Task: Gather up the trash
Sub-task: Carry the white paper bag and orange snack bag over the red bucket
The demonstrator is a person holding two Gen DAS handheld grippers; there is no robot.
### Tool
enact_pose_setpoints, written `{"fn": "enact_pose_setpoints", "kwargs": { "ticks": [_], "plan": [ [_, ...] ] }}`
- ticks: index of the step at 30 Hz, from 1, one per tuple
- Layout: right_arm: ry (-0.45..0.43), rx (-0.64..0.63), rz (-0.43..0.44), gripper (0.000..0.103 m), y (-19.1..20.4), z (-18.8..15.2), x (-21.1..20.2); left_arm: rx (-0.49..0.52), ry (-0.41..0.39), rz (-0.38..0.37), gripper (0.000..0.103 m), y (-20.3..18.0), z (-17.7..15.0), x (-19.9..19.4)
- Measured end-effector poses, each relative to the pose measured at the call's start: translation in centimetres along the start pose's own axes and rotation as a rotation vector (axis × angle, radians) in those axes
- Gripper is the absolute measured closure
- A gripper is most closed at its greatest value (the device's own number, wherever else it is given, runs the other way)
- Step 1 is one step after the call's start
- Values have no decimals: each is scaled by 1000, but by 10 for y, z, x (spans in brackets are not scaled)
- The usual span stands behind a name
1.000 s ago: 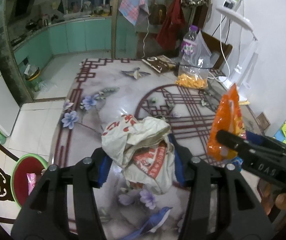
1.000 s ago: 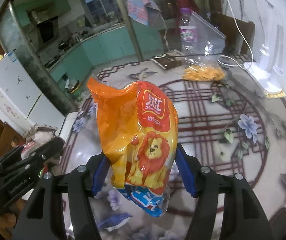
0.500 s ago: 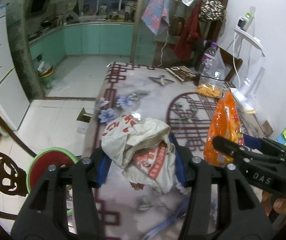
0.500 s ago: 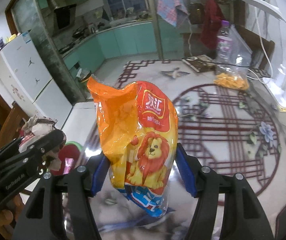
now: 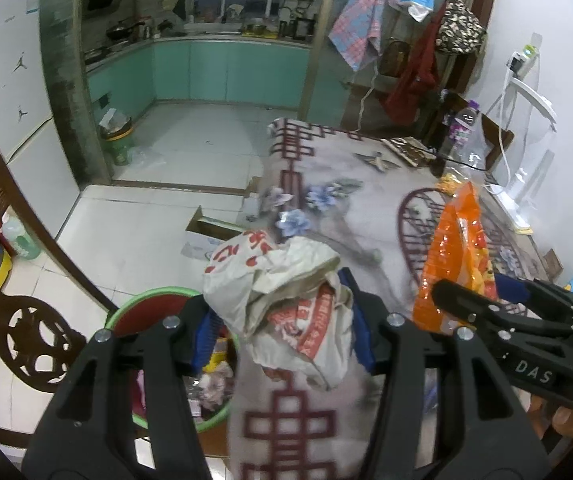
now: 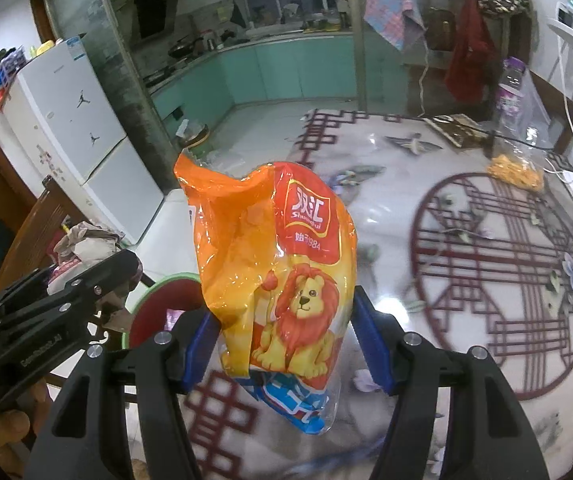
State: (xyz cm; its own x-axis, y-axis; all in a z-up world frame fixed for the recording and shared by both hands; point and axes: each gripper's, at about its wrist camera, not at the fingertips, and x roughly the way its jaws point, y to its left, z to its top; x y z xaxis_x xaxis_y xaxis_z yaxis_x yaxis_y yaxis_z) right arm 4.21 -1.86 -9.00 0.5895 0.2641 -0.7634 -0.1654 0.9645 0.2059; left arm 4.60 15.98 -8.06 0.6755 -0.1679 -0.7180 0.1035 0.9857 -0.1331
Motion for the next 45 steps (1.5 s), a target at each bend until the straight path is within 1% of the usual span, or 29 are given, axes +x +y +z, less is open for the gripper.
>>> {"fn": "enact_pose_setpoints", "kwargs": {
  "ticks": [6,12,19,21,25,34,45],
  "plan": [
    [19,-36,26,42,39,1,14,-38,17,27,50,43,-3,0],
    [43,-75,46,42,72,0,28,-69,28,53,50,73,-8,-1],
    [69,-108,60,42,96,1,43,-96,41,81,50,105,-11,0],
    [71,-114,77,41,101,1,46,-104,44,88,50,113,-12,0],
    [86,-130,84,41,111,0,54,-112,57,101,50,126,-14,5],
    [164,-166,95,41,133,-9,81,-132,110,135,50,152,-19,25],
    [247,-192,97,41,150,-15,113,-137,168,138,50,172,-23,48]
  ]
}}
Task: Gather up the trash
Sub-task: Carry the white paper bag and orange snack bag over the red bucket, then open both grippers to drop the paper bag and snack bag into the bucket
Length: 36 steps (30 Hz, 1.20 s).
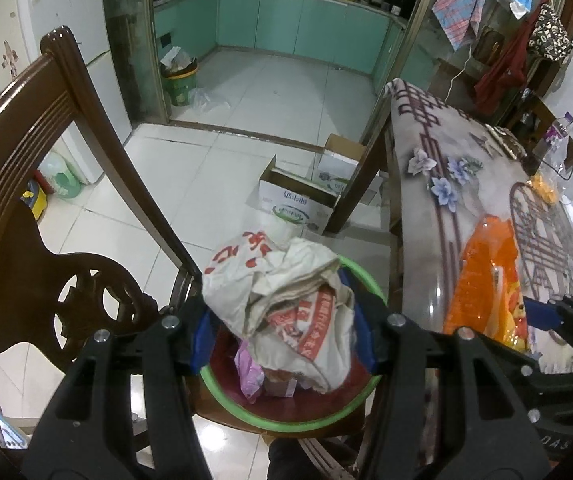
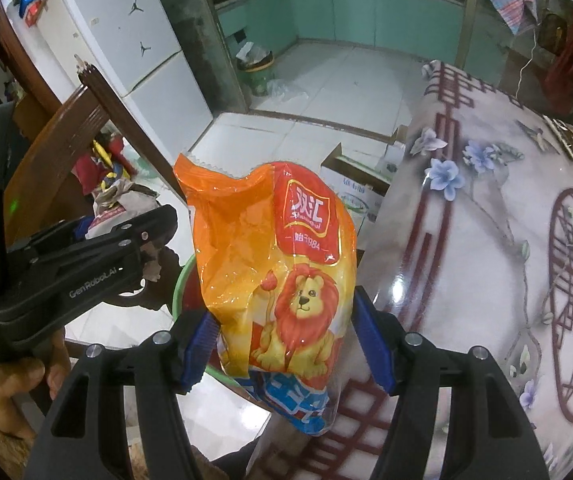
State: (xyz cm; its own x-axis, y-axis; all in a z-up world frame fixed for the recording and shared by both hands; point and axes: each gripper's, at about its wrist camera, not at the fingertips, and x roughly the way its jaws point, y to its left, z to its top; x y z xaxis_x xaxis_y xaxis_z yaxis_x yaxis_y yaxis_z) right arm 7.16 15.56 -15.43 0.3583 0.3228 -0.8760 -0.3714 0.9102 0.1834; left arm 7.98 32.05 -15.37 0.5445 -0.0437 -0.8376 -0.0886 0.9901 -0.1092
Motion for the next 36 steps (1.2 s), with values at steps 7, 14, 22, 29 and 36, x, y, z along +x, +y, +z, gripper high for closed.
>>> {"fn": "enact_pose_setpoints", "kwargs": {
  "ticks": [7,14,22,29,36],
  "plan": [
    [37,-7,-7,41,2,3,15,-3,36,4,50,7,2,18],
    [60,-10,-8,41,3,5,24,-4,54,10,50,10,3,28],
    [73,-21,-2,40,5,6,29,-12,74,27,49,14,-2,34],
    [58,-16,5,34,4,5,25,-42,60,30,28,19,-3,29],
    [48,-17,4,22,5,2,18,-49,8,54,11,17,-3,10]
  ]
}}
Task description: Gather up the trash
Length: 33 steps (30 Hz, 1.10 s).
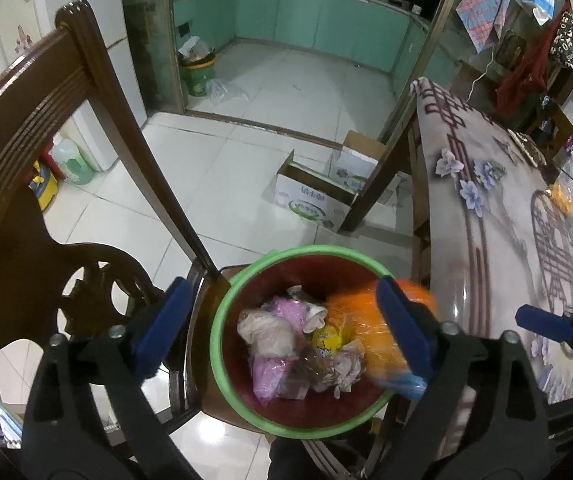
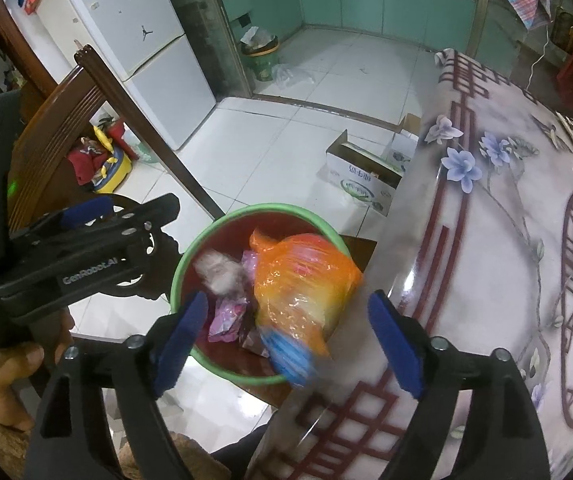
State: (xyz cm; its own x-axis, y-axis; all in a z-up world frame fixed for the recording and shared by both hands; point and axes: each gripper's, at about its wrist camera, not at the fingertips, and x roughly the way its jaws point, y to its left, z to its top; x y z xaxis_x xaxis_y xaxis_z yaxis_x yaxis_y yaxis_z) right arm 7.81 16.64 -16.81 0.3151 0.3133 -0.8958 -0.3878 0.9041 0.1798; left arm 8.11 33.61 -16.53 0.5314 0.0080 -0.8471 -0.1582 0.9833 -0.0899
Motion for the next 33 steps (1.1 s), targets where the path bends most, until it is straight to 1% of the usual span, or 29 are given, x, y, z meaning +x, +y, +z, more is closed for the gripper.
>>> {"fn": "enact_pose_setpoints", "kwargs": {
  "ticks": [3,5,7,8,9,10,12,14,17,19,21,22,23,25,27,28,29,30,31,33],
  "plan": [
    [-31,-5,-2,22,-1,-2,-11,-2,-10,10,10,-4,-1,-8],
    [-73,-2,-10,21,-6,-4,-23,-2,-20,11,10,-8,-1,-15],
    [-128,4,-30,19,-15,-6,-38,4,-42,12,9,-16,-2,-26],
    [-155,5,-41,16,-20,-8,-46,9,-58,12,6,-22,-2,-34],
    [-181,6,-51,14,-24,-10,-54,14,-72,13,5,-29,-3,-40],
    [-215,7,-64,14,-30,-13,-65,17,-83,11,5,-35,-3,-45],
    [-270,6,-88,7,-42,-17,-83,23,-118,-20,5,-52,-5,-58],
    [-349,3,-122,7,-56,-26,-107,23,-176,-51,5,-70,-8,-73],
    [-472,7,-186,7,-80,-45,-147,10,-288,-83,5,-101,-14,-97],
    [-532,11,-217,7,-93,-54,-166,20,-368,-68,5,-125,-18,-113],
    [-644,24,-313,7,-111,-69,-194,33,-454,-42,5,-151,-22,-131],
    [-686,33,-357,7,-116,-75,-204,33,-482,-44,5,-160,-23,-139],
    [-745,44,-422,7,-125,-83,-216,27,-518,-56,5,-171,-25,-149],
    [-777,55,-470,7,-139,-88,-229,-2,-564,-74,5,-186,-29,-164],
    [-789,73,-497,7,-156,-99,-237,-36,-647,-65,5,-202,-37,-179],
    [-810,83,-493,7,-162,-104,-240,-40,-662,-53,5,-209,-38,-184],
    [-851,111,-475,7,-171,-111,-245,-34,-653,-49,5,-216,-36,-186],
    [-873,148,-450,7,-180,-116,-248,-21,-626,-57,5,-226,-35,-187],
    [-869,172,-428,7,-188,-118,-251,-19,-610,-56,5,-231,-35,-188],
    [-816,196,-383,7,-205,-117,-255,-32,-579,-36,5,-242,-36,-188]
  ]
}}
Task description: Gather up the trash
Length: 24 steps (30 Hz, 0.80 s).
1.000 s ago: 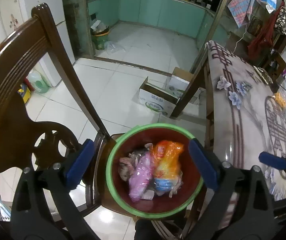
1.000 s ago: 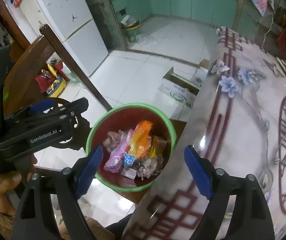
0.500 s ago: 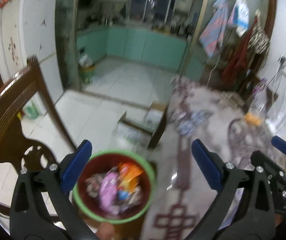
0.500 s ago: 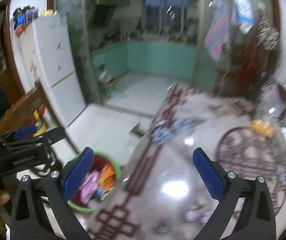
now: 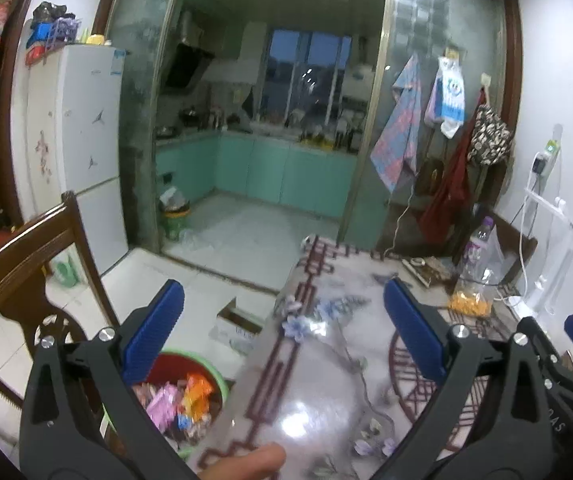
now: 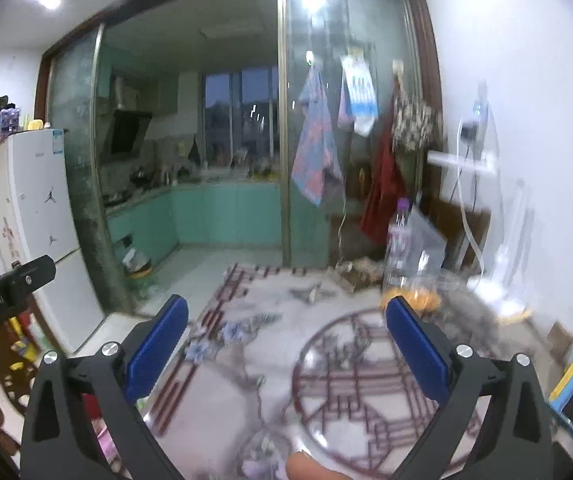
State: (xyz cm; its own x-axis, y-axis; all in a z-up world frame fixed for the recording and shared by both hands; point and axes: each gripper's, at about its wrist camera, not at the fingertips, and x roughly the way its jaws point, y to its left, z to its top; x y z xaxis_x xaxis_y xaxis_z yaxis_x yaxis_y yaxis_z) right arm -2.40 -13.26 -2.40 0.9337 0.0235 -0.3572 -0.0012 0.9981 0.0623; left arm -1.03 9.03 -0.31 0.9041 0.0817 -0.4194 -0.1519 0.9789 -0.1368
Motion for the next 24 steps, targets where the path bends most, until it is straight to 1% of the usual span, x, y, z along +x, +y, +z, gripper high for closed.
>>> {"fn": "enact_pose_setpoints", "kwargs": {
  "ticks": [2,4,8,13,24],
  "plan": [
    [18,3,18,7,-12,1,0,-7,11,13,5,-4,-3,-4],
    [19,-5,17,7,-21,1,0,-8,21,31,5,-12,-7,-7],
    [41,-15,43,7,-31,-9,-5,-4,37,52,5,-27,-13,-12],
    [48,-14,65,7,-40,-14,-8,12,53,57,5,-42,-19,-18],
    [57,9,67,7,-57,-19,-11,40,63,59,5,-60,-22,-19]
  ]
}}
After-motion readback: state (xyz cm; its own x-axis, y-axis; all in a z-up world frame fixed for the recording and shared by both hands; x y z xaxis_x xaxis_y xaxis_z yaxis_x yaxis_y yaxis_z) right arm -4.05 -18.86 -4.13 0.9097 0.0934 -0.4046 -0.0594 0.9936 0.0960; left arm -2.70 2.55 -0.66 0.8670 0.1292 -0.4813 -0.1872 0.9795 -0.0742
